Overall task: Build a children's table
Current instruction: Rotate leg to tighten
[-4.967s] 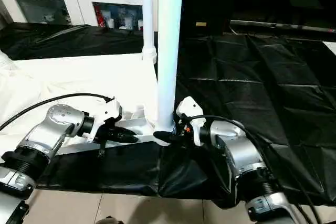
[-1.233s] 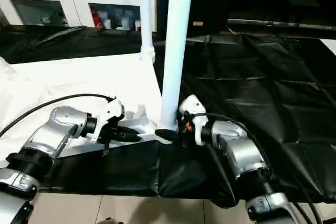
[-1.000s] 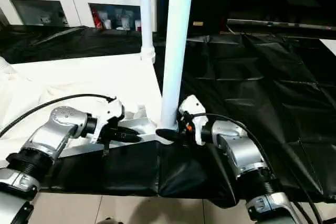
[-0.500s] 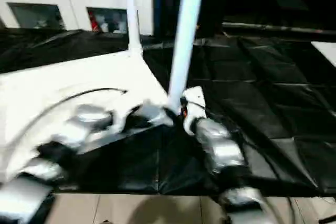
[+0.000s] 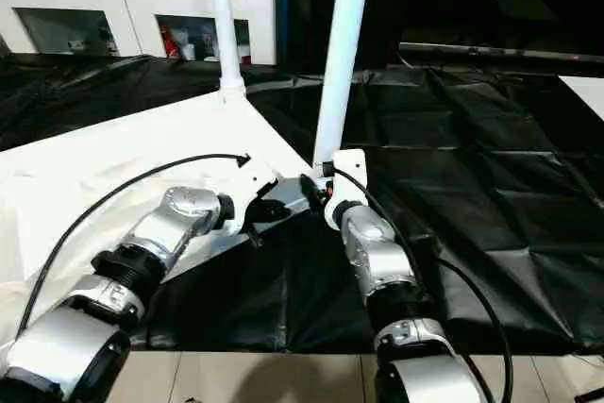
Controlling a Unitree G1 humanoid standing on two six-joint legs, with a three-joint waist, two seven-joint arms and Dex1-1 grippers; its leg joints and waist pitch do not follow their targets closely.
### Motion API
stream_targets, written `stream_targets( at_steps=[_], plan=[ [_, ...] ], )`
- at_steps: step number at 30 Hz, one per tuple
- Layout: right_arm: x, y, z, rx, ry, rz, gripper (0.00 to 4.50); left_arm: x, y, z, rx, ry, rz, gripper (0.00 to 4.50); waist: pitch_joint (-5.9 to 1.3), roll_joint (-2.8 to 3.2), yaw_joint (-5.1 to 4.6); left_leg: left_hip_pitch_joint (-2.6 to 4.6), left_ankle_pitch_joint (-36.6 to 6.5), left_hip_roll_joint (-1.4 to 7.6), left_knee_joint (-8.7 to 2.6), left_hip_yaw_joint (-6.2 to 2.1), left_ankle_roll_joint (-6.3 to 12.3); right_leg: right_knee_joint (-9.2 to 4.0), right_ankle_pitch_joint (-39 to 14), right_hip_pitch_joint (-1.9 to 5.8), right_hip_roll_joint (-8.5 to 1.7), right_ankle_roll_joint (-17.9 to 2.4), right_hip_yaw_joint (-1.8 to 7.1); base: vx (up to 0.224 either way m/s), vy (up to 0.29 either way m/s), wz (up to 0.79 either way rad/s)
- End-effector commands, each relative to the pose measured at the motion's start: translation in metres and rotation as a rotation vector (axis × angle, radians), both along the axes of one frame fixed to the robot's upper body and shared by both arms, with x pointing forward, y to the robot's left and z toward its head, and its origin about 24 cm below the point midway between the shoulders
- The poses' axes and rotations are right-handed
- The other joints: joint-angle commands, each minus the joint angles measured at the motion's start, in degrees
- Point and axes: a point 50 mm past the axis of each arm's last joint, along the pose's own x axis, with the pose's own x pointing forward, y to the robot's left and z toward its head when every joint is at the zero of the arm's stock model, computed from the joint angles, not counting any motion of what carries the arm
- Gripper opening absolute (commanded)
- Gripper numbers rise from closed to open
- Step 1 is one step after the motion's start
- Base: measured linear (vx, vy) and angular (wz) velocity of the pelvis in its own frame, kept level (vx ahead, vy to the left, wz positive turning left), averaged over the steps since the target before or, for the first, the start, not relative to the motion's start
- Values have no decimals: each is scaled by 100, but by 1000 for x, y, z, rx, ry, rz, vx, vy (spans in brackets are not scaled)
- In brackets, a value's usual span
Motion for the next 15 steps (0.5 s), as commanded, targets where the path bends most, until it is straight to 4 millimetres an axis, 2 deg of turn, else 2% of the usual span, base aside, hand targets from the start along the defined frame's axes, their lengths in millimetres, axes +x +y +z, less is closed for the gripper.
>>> stream_targets(
  at_steps=[1, 2, 4, 5, 6, 8, 11, 12, 15],
  plan=[
    [-5, 2, 7, 22, -25, 148, 385, -4, 7, -3, -29, 3, -29, 0, -263, -143, 11, -4, -1305, 192, -363, -79, 246, -578, -1471, 197, -349, -876, 262, 0, 0, 0],
    [-6, -2, 9, 16, -29, 181, 385, -5, 9, -2, -34, 3, -43, 0, -281, -126, 38, -19, -1168, 201, -343, -77, 317, -548, -1281, 211, -358, -875, 272, 0, 0, 0],
    [-9, -8, 10, 6, -27, 229, 385, -5, 13, -1, -38, 13, -54, 0, -298, -150, 24, -67, -919, 187, -330, -81, 389, -499, -918, 235, -340, -933, 257, 0, 0, 0],
    [-14, -17, 12, -1, -23, 298, 385, -8, 20, 0, -42, 25, -88, 0, -311, -180, 40, -70, -740, 185, -310, -75, 448, -470, -647, 234, -334, -986, 249, 0, 0, 0],
    [-14, -17, 12, -1, -23, 298, 385, -8, 20, 0, -42, 25, -88, 0, -308, -150, 57, -65, -651, 200, -292, -64, 523, -452, -463, 210, -337, -1067, 250, 0, 0, 0],
    [-19, -25, 14, -12, -22, 361, 385, -10, 25, 1, -43, 37, -118, 0, -308, -147, 45, -79, -615, 201, -286, -63, 582, -430, -289, 209, -331, -1161, 243, 0, 0, 0],
    [-26, -39, 21, -77, -30, 505, 385, -21, 34, 9, -98, 50, -281, 0, -316, -105, 42, -73, -544, 214, -273, -63, 639, -389, 76, 215, -327, -1332, 241, 0, 0, 0],
    [-26, -39, 21, -77, -30, 505, 385, -21, 34, 9, -98, 50, -281, 0, -322, -117, 34, -65, -567, 215, -267, -52, 652, -378, 138, 214, -329, -1418, 240, 0, 0, 0],
    [-28, -42, 24, -104, -31, 561, 385, -28, 37, 12, -122, 75, -349, 0, -318, -96, 43, -58, -637, 231, -269, -51, 628, -368, 113, 210, -331, -1472, 233, 0, 0, 0]
  ],
)
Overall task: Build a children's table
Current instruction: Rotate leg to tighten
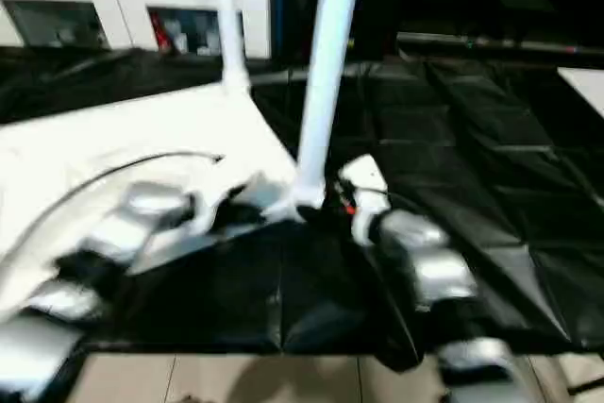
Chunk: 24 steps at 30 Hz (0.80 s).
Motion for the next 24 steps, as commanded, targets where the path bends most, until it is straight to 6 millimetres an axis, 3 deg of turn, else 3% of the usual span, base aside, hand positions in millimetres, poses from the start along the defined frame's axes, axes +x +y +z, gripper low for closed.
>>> stream_targets(
  at_steps=[1, 7, 12, 18, 19, 24],
  plan=[
    [-1, 2, 6, -23, -21, 50, 385, -13, -13, 2, -92, 44, -130, 0, -339, -88, 21, 42, -655, 223, -271, -40, 570, -362, 105, 287, -334, -1477, 249, 0, 0, 0],
    [-11, 9, 4, -28, -2, 141, 385, -22, -8, 3, -87, 76, -200, 0, -320, -53, 65, 67, -792, 237, -289, -37, 461, -382, -190, 260, -342, -1411, 266, 0, 0, 0],
    [-13, 11, 3, -14, 7, 170, 385, -24, -7, 2, -90, 82, -206, 0, -317, -56, 109, 69, -891, 236, -303, -44, 321, -391, -361, 257, -349, -1354, 269, 0, 0, 0],
    [-14, 13, 0, -23, 16, 183, 328, -25, -8, 2, -86, 80, -192, 0, -335, -55, 113, 55, -714, 219, -281, -44, 378, -355, -34, 275, -337, -1382, 261, 0, 0, 0],
    [-14, 13, -1, -26, 18, 182, 316, -25, -8, 2, -86, 80, -192, 0, -334, -8, 112, 59, -727, 218, -279, -46, 369, -357, -42, 269, -339, -1388, 263, 0, 0, 0],
    [-16, 12, -2, -25, 23, 173, 282, -25, -8, 0, -82, 83, -188, 0, -344, -31, 100, 63, -752, 215, -274, -44, 348, -355, 9, 280, -329, -1403, 263, 0, 0, 0]
  ],
)
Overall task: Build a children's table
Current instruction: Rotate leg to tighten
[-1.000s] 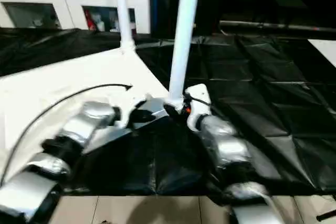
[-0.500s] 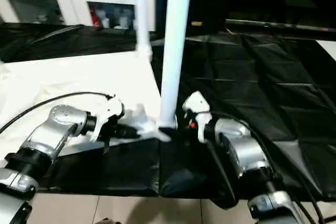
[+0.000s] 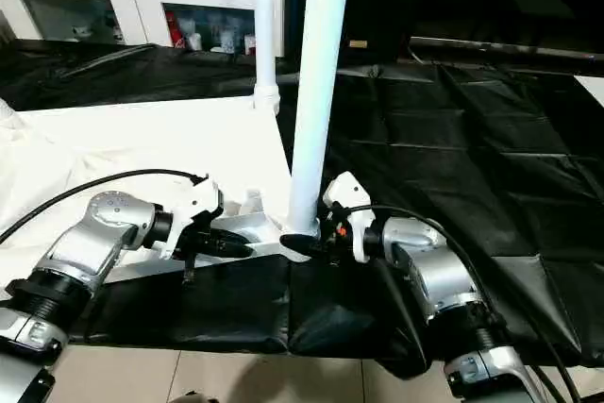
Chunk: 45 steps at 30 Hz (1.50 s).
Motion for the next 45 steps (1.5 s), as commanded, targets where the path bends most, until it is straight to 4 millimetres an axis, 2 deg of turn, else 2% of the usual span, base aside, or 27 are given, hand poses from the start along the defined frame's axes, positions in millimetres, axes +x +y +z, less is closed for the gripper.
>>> stream_targets(
  at_steps=[1, 5, 6, 7, 9, 11, 12, 14, 15, 16, 17, 19, 21, 22, 23, 27, 29, 31, 34, 36, 39, 42, 44, 45],
  plan=[
    [0, -5, 0, -15, -8, -32, 280, -5, -13, 1, -72, 16, -63, 0, -347, -21, -17, 69, -736, 217, -293, -56, 372, -370, 13, 280, -318, -1407, 261, 0, 0, 0],
    [6, -6, -4, 18, -8, -139, 276, -2, -13, -2, -68, 13, -7, 0, -345, -22, -32, 65, -780, 216, -295, -58, 342, -375, -50, 271, -328, -1418, 262, 0, 0, 0],
    [11, -5, -11, 20, -12, -259, 276, 5, -15, -6, -48, 0, 80, 0, -341, -26, -39, 71, -839, 218, -302, -62, 297, -386, -169, 268, -330, -1405, 262, 0, 0, 0],
    [11, -5, -11, 20, -12, -259, 276, 5, -15, -6, -48, 0, 80, 0, -322, -22, -60, 74, -912, 213, -312, -52, 262, -409, -285, 242, -325, -1400, 269, 0, 0, 0],
    [18, -1, -23, 9, 5, -447, 276, 18, -21, -13, -4, -43, 226, 0, -310, -28, -83, 97, -1139, 208, -342, -71, 64, -459, -812, 248, -342, -1283, 270, 0, 0, 0],
    [22, 6, -30, 13, 24, -574, 275, 26, -29, -16, 4, -53, 329, 0, -295, -38, -116, 112, -1304, 197, -359, -75, -34, -495, -1136, 243, -344, -1182, 276, 0, 0, 0],
    [22, 6, -30, 13, 24, -574, 275, 26, -29, -16, 4, -53, 329, 0, -306, -33, -127, 126, -1337, 201, -359, -81, -45, -505, -1211, 232, -353, -1146, 283, 0, 0, 0],
    [26, 15, -34, 9, 42, -695, 275, 32, -42, -17, 0, -62, 414, 0, -313, -33, -135, 107, -1228, 196, -352, -79, -6, -497, -1028, 240, -345, -1126, 288, 0, 0, 0],
    [31, 27, -36, -11, 50, -774, 275, 37, -58, -17, -8, -78, 463, 0, -307, 12, -152, 123, -1234, 187, -351, -69, -6, -498, -995, 192, -339, -1147, 297, 0, 0, 0],
    [32, 31, -36, -17, 50, -793, 275, 38, -63, -16, -12, -84, 473, 0, -312, 0, -157, 147, -1278, 192, -355, -73, -51, -511, -1054, 192, -336, -1152, 289, 0, 0, 0],
    [36, 42, -34, -15, 41, -816, 275, 38, -76, -15, -24, -92, 462, 0, -320, -20, -147, 140, -1267, 179, -351, -75, -63, -511, -1096, 219, -343, -1144, 285, 0, 0, 0],
    [36, 48, -32, -13, 22, -796, 275, 37, -80, -15, -18, -108, 437, 0, -335, -10, -131, 107, -1121, 184, -341, -74, 32, -488, -787, 254, -345, -1129, 288, 0, 0, 0],
    [37, 55, -28, -6, -18, -755, 275, 36, -84, -15, -12, -116, 407, 0, -356, -12, -124, 63, -854, 161, -312, -63, 235, -452, -300, 285, -335, -1121, 278, 0, 0, 0],
    [37, 56, -26, 20, -19, -735, 275, 36, -84, -15, -11, -117, 393, 0, -353, -14, -119, 64, -848, 163, -309, -60, 283, -456, -285, 283, -342, -1123, 276, 0, 0, 0],
    [36, 57, -25, 32, -26, -722, 331, 35, -83, -15, -10, -118, 380, 0, -350, -4, -113, 69, -843, 165, -309, -59, 338, -462, -335, 282, -343, -1127, 272, 0, 0, 0],
    [36, 52, -22, 59, -47, -679, 355, 35, -74, -19, 4, -108, 374, 0, -333, -11, -126, 59, -1065, 180, -338, -70, 320, -508, -782, 276, -345, -1043, 258, 0, 0, 0],
    [36, 47, -19, 58, -65, -631, 388, 34, -67, -20, 7, -106, 360, 0, -322, -13, -143, 54, -1178, 178, -349, -77, 305, -530, -991, 282, -339, -1007, 254, 0, 0, 0],
    [35, 41, -14, 64, -79, -564, 393, 33, -60, -21, 13, -101, 338, 0, -321, -12, -156, 57, -1237, 189, -355, -80, 287, -537, -1101, 270, -344, -994, 258, 0, 0, 0],
    [30, 27, -7, 72, -86, -447, 393, 31, -50, -20, 13, -87, 291, 0, -316, -44, -141, 37, -1189, 181, -350, -79, 362, -546, -1114, 285, -346, -944, 262, 0, 0, 0],
    [26, 16, -3, 62, -89, -372, 393, 29, -42, -19, 11, -86, 240, 0, -334, -39, -109, 47, -1008, 195, -328, -76, 445, -523, -856, 296, -338, -988, 265, 0, 0, 0],
    [17, -1, 2, 32, -84, -252, 393, 22, -32, -15, 0, -79, 109, 0, -336, -36, -125, 33, -911, 195, -315, -67, 521, -480, -538, 283, -325, -1128, 259, 0, 0, 0],
    [11, -9, 7, 17, -69, -171, 393, 12, -24, -10, -25, -23, -20, 0, -349, -12, -106, 51, -885, 226, -317, -65, 553, -442, -377, 277, -330, -1283, 252, 0, 0, 0],
    [10, -10, 7, 15, -64, -158, 393, 10, -23, -9, -20, -18, -42, 0, -348, -1, -105, 57, -837, 246, -320, -57, 547, -423, -237, 268, -324, -1373, 249, 0, 0, 0],
    [8, -11, 8, 4, -54, -124, 393, 7, -20, -8, -13, -7, -77, 0, -351, 20, -97, 83, -862, 251, -316, -47, 541, -426, -217, 245, -314, -1411, 249, 0, 0, 0]
  ],
)
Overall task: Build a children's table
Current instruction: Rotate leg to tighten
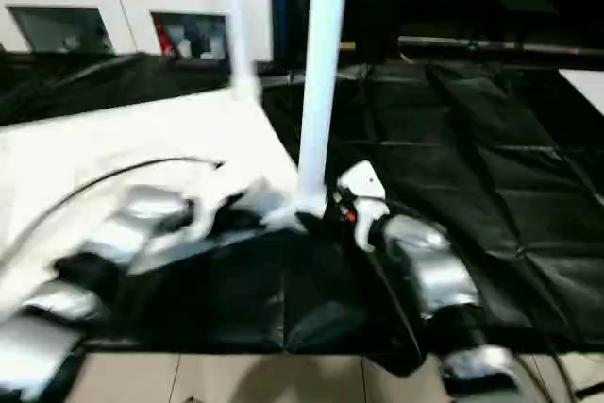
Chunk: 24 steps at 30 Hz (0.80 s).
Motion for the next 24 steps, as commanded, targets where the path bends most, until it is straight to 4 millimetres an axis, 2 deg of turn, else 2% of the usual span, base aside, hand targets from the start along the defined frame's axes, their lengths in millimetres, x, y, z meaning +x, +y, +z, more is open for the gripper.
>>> stream_targets(
  at_steps=[1, 3, 6, 11, 16, 20, 21, 23, 24],
  plan=[
    [-3, 0, 5, -3, 1, 47, 393, -10, -7, -4, -19, 52, -105, 0, -317, -31, 7, 91, -854, 270, -314, -63, 505, -364, -138, 220, -320, -1481, 246, 0, 0, 0],
    [-6, 0, 5, -24, 9, 92, 393, -13, -4, -3, -15, 66, -135, 0, -313, -50, 39, 78, -769, 259, -302, -49, 517, -342, 45, 230, -319, -1505, 244, 0, 0, 0],
    [-9, 2, 4, -50, 14, 134, 393, -14, -3, -3, -17, 64, -139, 0, -310, -57, 72, 86, -826, 262, -309, -46, 459, -354, -71, 228, -342, -1465, 252, 0, 0, 0],
    [-12, 5, 2, -74, 20, 165, 393, -15, -2, -2, -20, 60, -135, 0, -297, -89, 67, 77, -885, 247, -318, -49, 350, -373, -278, 234, -346, -1377, 260, 0, 0, 0],
    [-12, 5, 2, -82, 22, 176, 393, -14, -2, -1, -21, 51, -120, 0, -306, -104, 71, 80, -766, 243, -299, -43, 405, -349, -92, 238, -340, -1406, 260, 0, 0, 0],
    [-12, 4, 3, -80, 25, 175, 393, -14, -1, -2, -19, 52, -118, 0, -305, -108, 73, 76, -775, 244, -300, -47, 402, -353, -161, 246, -346, -1392, 259, 0, 0, 0],
    [-12, 4, 2, -79, 29, 174, 367, -14, -1, -2, -20, 52, -117, 0, -308, -107, 70, 77, -743, 244, -297, -47, 410, -346, -116, 246, -340, -1397, 258, 0, 0, 0],
    [-11, 5, 1, -75, 34, 170, 360, -14, -1, -2, -21, 53, -115, 0, -310, -108, 70, 78, -708, 243, -293, -45, 429, -337, -44, 246, -335, -1418, 256, 0, 0, 0],
    [-11, 5, 1, -73, 36, 167, 342, -14, -1, -2, -22, 54, -114, 0, -316, -108, 73, 78, -665, 242, -286, -43, 446, -327, 27, 248, -335, -1436, 256, 0, 0, 0]
  ],
)
